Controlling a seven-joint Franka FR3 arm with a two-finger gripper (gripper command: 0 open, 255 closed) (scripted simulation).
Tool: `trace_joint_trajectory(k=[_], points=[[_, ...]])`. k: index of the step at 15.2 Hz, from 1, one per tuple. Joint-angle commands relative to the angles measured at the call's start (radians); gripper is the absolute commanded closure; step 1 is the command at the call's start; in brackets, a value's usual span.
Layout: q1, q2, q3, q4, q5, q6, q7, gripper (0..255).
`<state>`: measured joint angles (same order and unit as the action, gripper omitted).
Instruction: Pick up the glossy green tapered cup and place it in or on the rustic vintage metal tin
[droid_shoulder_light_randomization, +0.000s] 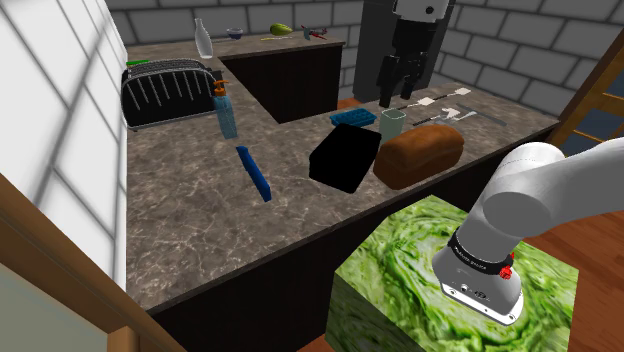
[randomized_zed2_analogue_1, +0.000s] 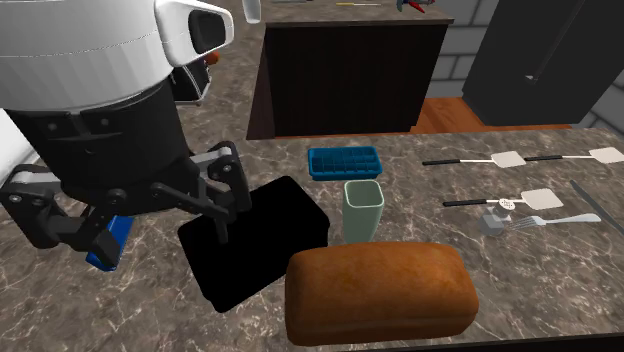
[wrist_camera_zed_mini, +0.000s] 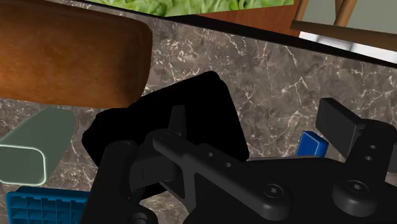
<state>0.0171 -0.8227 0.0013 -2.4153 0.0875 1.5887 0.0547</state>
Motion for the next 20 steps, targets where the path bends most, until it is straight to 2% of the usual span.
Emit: trace_joint_trajectory(k=[1, 11, 20], points=[[0.0, 0.0, 0.0, 0.0, 0.0, 0.0, 0.0, 0], [-0.083, 0.152, -0.166, -0.049, -0.128, 0.216, -0.171, 0], [-0.132, 0.381, -0.319, 0.007, -0.182, 0.413, -0.322, 0]])
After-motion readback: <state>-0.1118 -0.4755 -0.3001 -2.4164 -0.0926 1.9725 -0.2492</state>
